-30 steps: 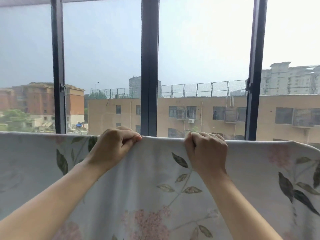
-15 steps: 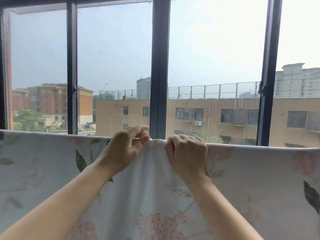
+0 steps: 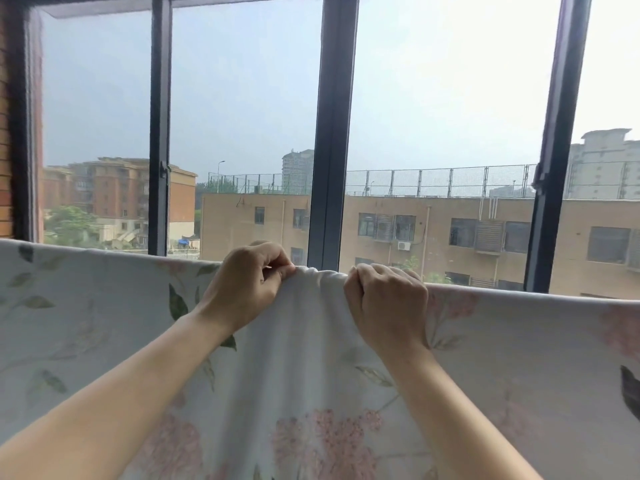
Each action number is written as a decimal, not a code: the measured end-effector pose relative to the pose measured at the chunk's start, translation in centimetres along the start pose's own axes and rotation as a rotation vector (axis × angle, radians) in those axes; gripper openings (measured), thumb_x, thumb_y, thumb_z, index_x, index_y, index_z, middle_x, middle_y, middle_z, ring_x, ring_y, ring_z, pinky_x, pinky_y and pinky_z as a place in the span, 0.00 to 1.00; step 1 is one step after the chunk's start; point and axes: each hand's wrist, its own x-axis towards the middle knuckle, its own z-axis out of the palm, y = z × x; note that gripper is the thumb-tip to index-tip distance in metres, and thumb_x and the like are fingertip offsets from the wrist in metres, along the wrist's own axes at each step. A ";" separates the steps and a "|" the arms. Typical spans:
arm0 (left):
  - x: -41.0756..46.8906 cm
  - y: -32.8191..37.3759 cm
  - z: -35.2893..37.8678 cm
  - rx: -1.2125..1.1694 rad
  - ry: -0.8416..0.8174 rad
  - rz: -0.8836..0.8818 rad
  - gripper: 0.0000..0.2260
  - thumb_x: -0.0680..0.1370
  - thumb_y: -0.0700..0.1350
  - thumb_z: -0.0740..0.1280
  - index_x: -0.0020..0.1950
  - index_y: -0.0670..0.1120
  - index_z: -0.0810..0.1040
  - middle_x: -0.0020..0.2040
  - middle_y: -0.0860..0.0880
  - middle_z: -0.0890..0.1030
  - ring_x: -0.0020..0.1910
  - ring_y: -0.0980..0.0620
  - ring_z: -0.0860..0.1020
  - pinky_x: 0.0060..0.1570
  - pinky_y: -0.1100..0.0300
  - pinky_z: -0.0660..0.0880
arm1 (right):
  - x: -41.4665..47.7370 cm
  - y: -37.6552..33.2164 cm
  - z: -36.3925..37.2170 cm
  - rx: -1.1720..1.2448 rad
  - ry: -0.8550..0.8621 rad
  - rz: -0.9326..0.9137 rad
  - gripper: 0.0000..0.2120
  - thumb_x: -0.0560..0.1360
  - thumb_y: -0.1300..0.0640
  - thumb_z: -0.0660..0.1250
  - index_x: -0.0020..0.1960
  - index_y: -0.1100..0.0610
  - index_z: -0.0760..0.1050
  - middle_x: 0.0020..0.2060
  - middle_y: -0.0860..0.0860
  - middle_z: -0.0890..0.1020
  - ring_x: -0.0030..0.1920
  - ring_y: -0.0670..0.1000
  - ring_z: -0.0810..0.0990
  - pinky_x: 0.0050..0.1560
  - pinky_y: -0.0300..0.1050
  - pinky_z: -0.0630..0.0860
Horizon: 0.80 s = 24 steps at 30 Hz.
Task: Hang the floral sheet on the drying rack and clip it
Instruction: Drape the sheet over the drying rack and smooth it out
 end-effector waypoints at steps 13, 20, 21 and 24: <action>-0.6 -2.4 -1.9 0.116 0.005 -0.026 0.08 0.74 0.40 0.71 0.37 0.44 0.75 0.33 0.57 0.72 0.32 0.60 0.71 0.33 0.69 0.63 | 0.4 -0.4 -0.3 -0.053 -0.049 -0.022 0.20 0.76 0.50 0.54 0.26 0.52 0.69 0.22 0.47 0.76 0.23 0.52 0.74 0.33 0.39 0.58; -0.7 -1.9 -2.5 0.137 0.013 -0.047 0.08 0.74 0.38 0.70 0.36 0.43 0.75 0.32 0.54 0.72 0.33 0.57 0.70 0.33 0.68 0.64 | 0.5 -1.6 -0.9 -0.023 -0.115 0.018 0.21 0.76 0.48 0.53 0.27 0.52 0.68 0.23 0.48 0.76 0.24 0.53 0.74 0.34 0.41 0.58; -0.6 -1.9 -2.5 0.140 0.012 -0.047 0.08 0.74 0.37 0.70 0.36 0.42 0.74 0.32 0.54 0.71 0.33 0.56 0.70 0.33 0.68 0.64 | 0.6 -2.1 -0.9 -0.004 -0.125 0.013 0.20 0.77 0.49 0.52 0.28 0.52 0.68 0.24 0.48 0.76 0.25 0.52 0.74 0.34 0.41 0.59; -0.4 -1.9 -2.6 0.129 -0.012 -0.032 0.08 0.74 0.38 0.70 0.37 0.43 0.74 0.32 0.52 0.73 0.33 0.55 0.71 0.33 0.68 0.65 | 1.0 -4.7 -0.2 0.084 -0.179 -0.046 0.20 0.77 0.51 0.50 0.31 0.53 0.71 0.27 0.48 0.77 0.27 0.52 0.75 0.34 0.42 0.64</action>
